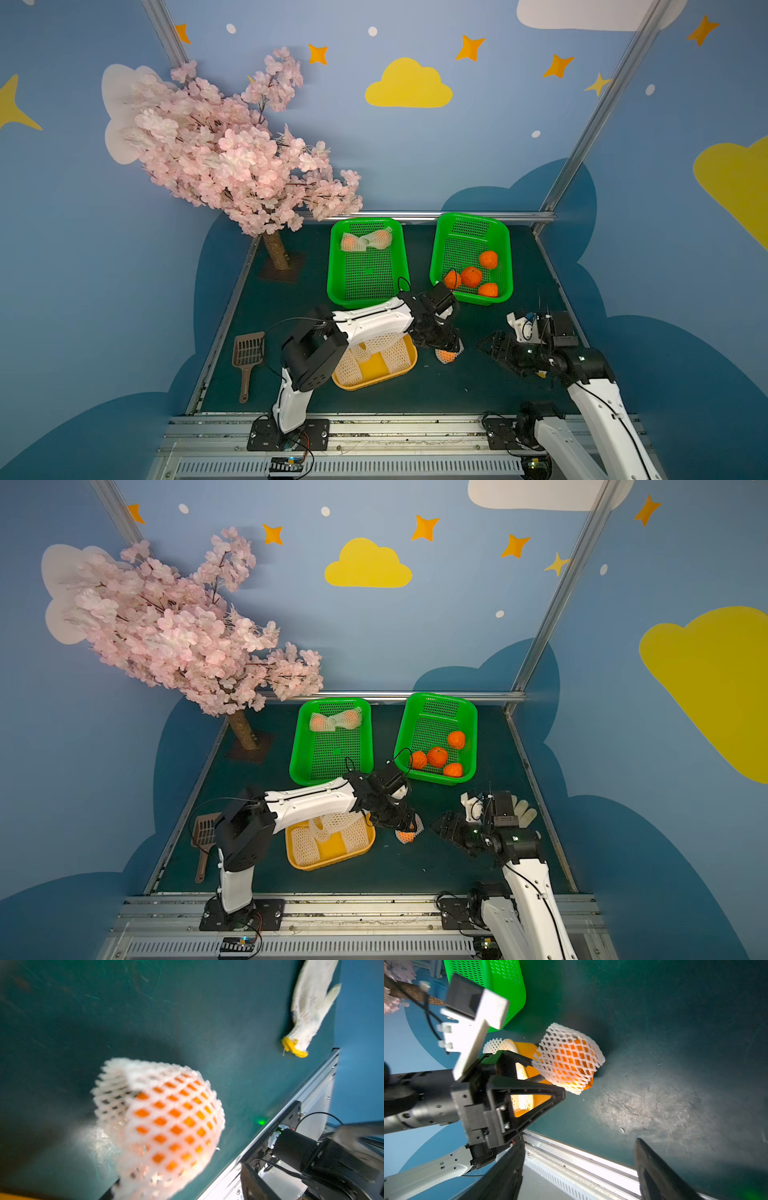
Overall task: Remove foam nets from oranges
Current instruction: Place the orange at the center of the board, then remove the foam net from the orange.
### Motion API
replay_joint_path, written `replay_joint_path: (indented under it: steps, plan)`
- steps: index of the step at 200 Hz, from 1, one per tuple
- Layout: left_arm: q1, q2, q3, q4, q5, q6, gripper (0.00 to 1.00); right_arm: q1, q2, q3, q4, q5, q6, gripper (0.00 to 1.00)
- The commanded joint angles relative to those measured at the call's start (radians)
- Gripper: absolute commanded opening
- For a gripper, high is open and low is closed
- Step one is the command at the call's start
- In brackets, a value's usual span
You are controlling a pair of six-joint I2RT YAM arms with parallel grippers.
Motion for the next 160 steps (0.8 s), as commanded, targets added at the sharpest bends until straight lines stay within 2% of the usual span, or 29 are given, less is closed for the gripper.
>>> replay_joint_path:
  steps: [1, 55, 102, 133, 160]
  plan:
    - [0.017, -0.044, -0.019, 0.037, -0.006, -0.025, 0.75, -0.002, -0.007, -0.020, 0.020, -0.024, 0.015, 0.81]
    - [0.028, -0.021, -0.024, 0.070, 0.006, -0.027, 0.65, -0.002, -0.017, -0.023, 0.014, -0.033, 0.014, 0.81]
    - [0.029, 0.050, 0.052, 0.022, 0.014, 0.010, 0.42, 0.000, -0.027, -0.030, 0.018, -0.046, 0.026, 0.81]
    - [0.029, 0.055, 0.059, 0.021, 0.035, 0.034, 0.20, 0.000, -0.034, -0.035, 0.021, -0.048, 0.037, 0.81]
    - [0.025, 0.024, 0.065, 0.032, 0.030, 0.066, 0.15, 0.001, -0.037, -0.048, 0.059, -0.059, 0.070, 0.81]
